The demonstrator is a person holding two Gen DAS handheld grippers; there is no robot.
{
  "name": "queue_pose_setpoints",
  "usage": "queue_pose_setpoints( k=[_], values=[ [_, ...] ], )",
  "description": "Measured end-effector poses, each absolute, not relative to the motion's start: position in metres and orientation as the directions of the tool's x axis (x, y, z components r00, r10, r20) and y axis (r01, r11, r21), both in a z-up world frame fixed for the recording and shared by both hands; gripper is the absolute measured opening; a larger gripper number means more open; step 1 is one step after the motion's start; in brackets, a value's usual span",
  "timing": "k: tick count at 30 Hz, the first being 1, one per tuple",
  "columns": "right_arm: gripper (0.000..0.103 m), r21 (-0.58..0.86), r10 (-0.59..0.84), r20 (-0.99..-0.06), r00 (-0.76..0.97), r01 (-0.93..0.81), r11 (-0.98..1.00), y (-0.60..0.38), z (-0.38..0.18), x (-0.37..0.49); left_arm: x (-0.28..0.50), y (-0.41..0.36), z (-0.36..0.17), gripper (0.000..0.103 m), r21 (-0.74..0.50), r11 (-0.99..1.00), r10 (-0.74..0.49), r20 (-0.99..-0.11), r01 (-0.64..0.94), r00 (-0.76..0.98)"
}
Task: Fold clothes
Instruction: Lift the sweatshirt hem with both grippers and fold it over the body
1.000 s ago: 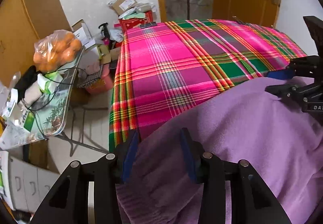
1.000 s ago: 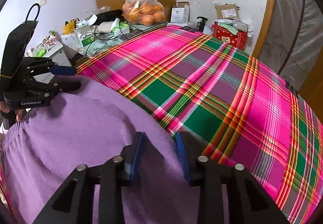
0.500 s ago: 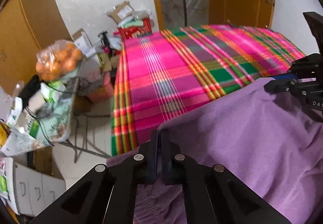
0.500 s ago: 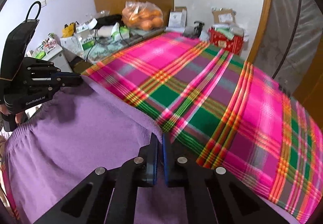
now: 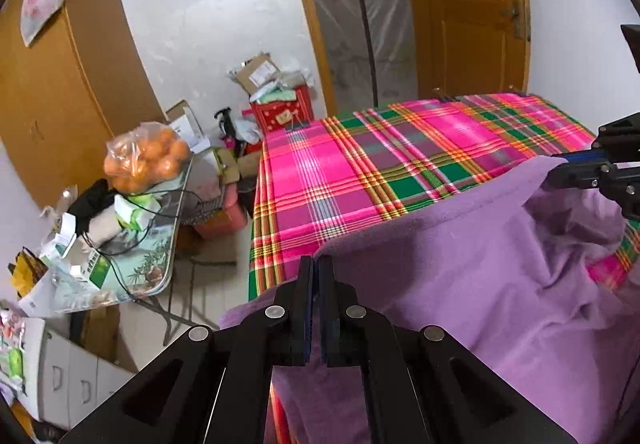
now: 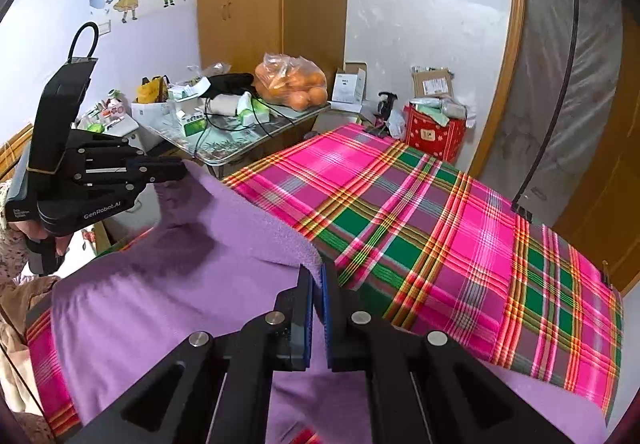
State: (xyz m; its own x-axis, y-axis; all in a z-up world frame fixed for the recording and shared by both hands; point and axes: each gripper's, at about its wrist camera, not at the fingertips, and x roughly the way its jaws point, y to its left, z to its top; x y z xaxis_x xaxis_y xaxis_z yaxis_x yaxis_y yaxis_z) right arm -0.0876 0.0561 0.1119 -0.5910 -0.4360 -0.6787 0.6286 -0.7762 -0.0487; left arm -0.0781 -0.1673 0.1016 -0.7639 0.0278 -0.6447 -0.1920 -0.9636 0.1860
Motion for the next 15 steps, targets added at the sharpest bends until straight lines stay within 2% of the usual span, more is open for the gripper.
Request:
queue_pose_setpoints(
  k=[15],
  values=[
    [0.004,-0.138,-0.425,-0.623,-0.657,0.627,-0.767,0.05,0.128,0.013,0.025,-0.178,0.122,0.002,0.119,-0.983,0.045,-0.566,-0.136,-0.823]
  ],
)
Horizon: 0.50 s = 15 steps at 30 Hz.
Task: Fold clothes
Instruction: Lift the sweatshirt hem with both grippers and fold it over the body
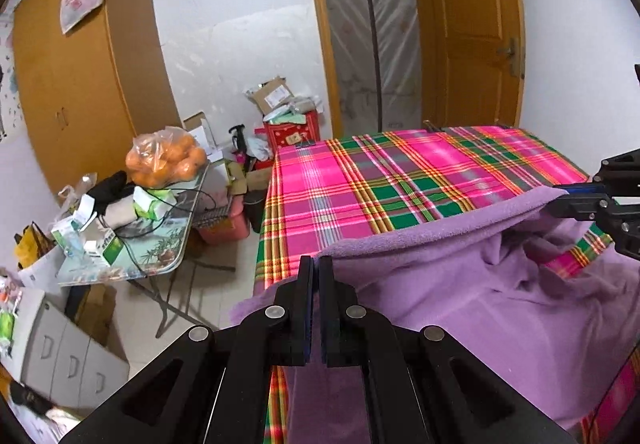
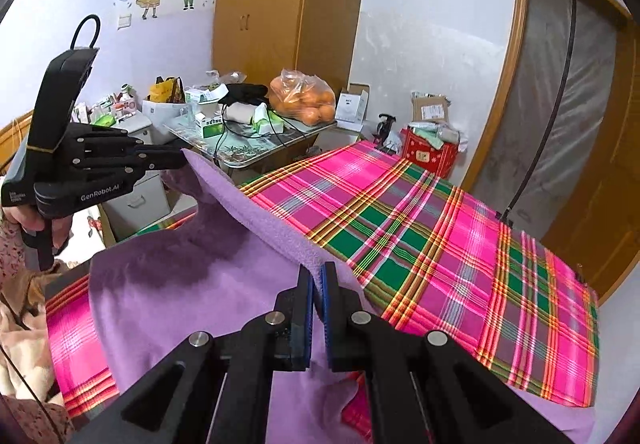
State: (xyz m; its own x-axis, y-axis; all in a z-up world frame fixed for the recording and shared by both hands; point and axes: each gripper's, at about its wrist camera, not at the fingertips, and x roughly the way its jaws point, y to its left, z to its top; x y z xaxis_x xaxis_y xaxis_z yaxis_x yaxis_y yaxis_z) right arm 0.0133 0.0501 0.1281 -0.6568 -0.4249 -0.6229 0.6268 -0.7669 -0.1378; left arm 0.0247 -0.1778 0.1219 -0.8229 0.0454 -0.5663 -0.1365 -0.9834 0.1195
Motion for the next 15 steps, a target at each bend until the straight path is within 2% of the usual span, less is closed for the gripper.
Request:
queue_pose_setpoints(
  k=[15],
  values=[
    [0.004,-0.131,-0.423,-0.654,-0.627,0.645,-0.753,0.048,0.098,0.091,0.109,-0.185,0.094,0.002,0.074,-0.992,0.053,-0.519,-0.107,-0.853]
  ],
)
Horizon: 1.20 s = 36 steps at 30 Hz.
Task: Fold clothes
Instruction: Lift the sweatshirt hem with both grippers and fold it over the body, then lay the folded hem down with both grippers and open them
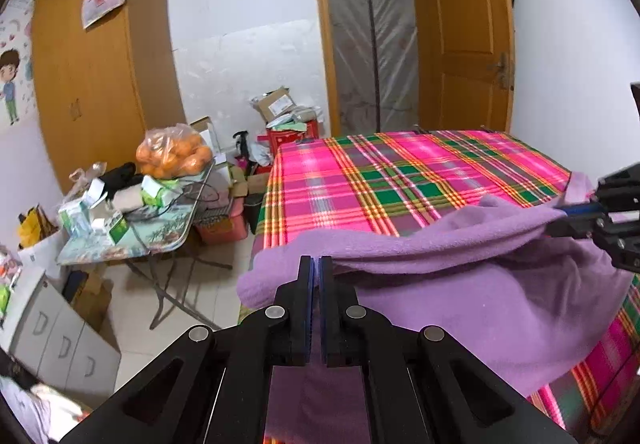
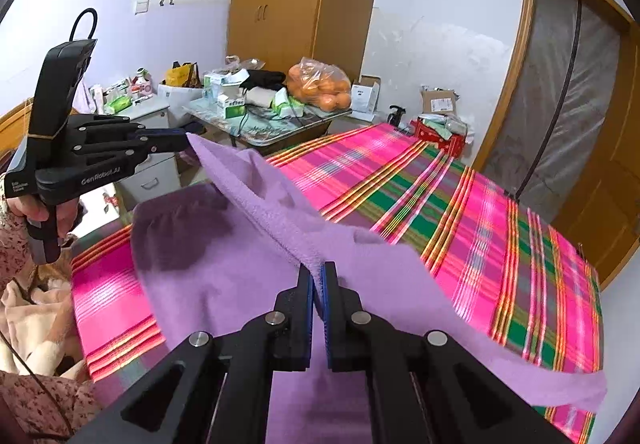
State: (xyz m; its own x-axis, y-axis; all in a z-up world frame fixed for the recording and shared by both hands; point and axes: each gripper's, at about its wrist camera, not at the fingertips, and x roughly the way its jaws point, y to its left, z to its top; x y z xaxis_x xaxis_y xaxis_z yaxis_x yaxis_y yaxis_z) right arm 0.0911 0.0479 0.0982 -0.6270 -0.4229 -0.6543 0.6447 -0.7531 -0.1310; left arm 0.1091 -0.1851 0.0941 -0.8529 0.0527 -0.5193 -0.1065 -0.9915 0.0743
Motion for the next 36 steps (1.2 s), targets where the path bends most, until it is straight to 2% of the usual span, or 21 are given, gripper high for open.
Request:
queue_pose_setpoints(
  k=[7,12,16,17,19,24,27,28,30,31,32,36],
  values=[
    [0.004,-0.048,-0.428,-0.717,-0.551,0.652,-0.757,0.051,0.065,0.106,0.129,-0.198,0.069,0.002,-0.004,-0.998,0.053,-0.57,-0.061,-0.82],
    [0.004,-0.012,-0.432,-0.73,-0.53,0.642,-0.767,0.056,0.053,0.106,0.13,-0.208,0.055,0.005,-0.162,-0.986,0.122,-0.607,-0.028,-0.785],
    [0.004,-0.001,-0.434,-0.728,-0.53,0.635,-0.773,0.058,0.05,0.106,0.123,-0.217,0.045,0.041,-0.36,-0.933,0.253,-0.62,-0.017,-0.742],
    [0.004,-0.001,-0.434,-0.728,-0.53,0.635,-0.773,0.058,0.049,0.106,0.12,-0.22,0.042,0.046,-0.405,-0.914,0.281,-0.619,-0.009,-0.733],
    [0.004,-0.008,-0.433,-0.728,-0.532,0.638,-0.77,0.057,0.048,0.108,0.114,-0.227,0.036,0.047,-0.489,-0.872,0.324,-0.606,0.018,-0.727],
    [0.004,-0.011,-0.432,-0.728,-0.532,0.639,-0.769,0.059,0.046,0.11,0.087,-0.247,0.022,0.047,-0.635,-0.76,0.386,-0.611,0.137,-0.692],
    [0.004,-0.016,-0.433,-0.72,-0.542,0.636,-0.771,0.059,0.049,0.112,0.077,-0.259,0.014,0.047,-0.725,-0.657,0.424,-0.582,0.207,-0.693],
    [0.004,-0.017,-0.432,-0.719,-0.544,0.636,-0.772,0.059,0.049,0.112,0.076,-0.262,0.014,0.045,-0.738,-0.638,0.425,-0.577,0.222,-0.698],
    [0.004,-0.019,-0.433,-0.717,-0.546,0.636,-0.771,0.06,0.05,0.113,0.075,-0.262,0.018,0.032,-0.724,-0.648,0.397,-0.586,0.236,-0.706],
    [0.004,-0.021,-0.433,-0.716,-0.548,0.636,-0.772,0.06,0.051,0.113,0.075,-0.26,0.023,0.019,-0.71,-0.663,0.38,-0.591,0.236,-0.712],
    [0.004,-0.022,-0.433,-0.713,-0.551,0.635,-0.772,0.06,0.052,0.113,0.077,-0.259,0.027,0.011,-0.704,-0.672,0.369,-0.587,0.229,-0.721],
    [0.004,-0.023,-0.445,-0.69,-0.57,0.633,-0.774,0.062,0.064,0.117,0.088,-0.259,0.041,0.009,-0.705,-0.676,0.344,-0.557,0.213,-0.756]
  ],
)
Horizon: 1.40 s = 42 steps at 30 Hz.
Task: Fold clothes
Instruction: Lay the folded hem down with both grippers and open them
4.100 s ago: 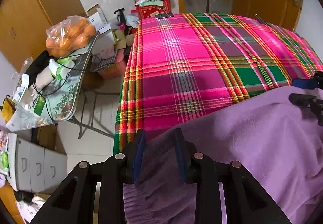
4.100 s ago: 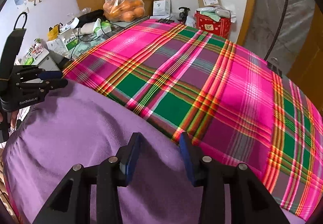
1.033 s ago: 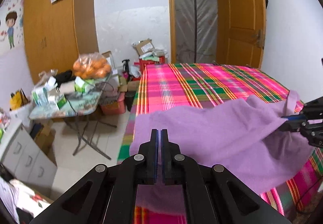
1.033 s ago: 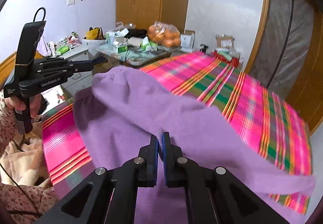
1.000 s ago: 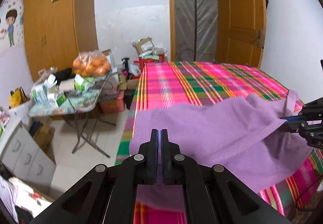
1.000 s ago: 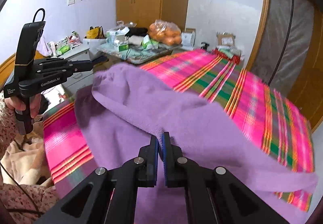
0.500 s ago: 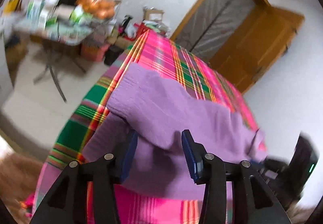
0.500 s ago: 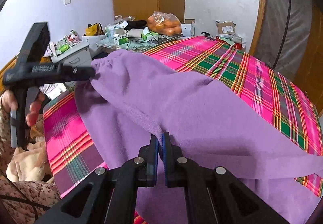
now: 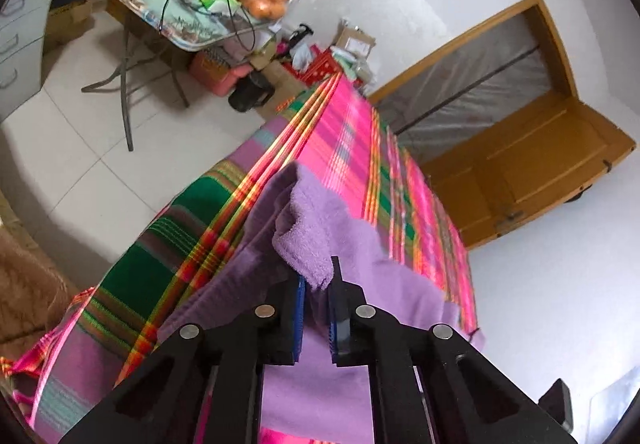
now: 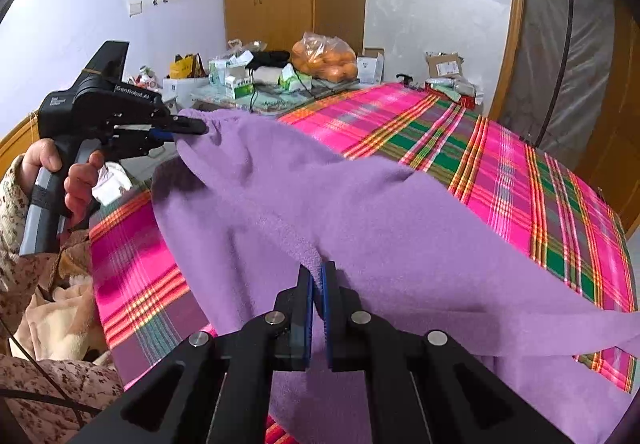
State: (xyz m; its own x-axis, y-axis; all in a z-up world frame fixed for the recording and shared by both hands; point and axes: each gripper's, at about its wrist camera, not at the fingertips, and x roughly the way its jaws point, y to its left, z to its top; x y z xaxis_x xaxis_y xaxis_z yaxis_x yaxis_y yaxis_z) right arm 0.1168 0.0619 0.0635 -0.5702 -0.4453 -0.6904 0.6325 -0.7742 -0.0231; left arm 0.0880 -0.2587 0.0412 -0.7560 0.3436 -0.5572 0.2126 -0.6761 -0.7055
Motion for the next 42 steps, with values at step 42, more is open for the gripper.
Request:
queue_pose_setpoints(
  k=[42],
  values=[
    [0.011,0.265,-0.539,-0.692,-0.48,0.525,-0.808,0.145,0.043,0.146,0.134,-0.204,0.073,0.029,-0.444,-0.886,0.182,-0.596,0.132,-0.782]
  ],
)
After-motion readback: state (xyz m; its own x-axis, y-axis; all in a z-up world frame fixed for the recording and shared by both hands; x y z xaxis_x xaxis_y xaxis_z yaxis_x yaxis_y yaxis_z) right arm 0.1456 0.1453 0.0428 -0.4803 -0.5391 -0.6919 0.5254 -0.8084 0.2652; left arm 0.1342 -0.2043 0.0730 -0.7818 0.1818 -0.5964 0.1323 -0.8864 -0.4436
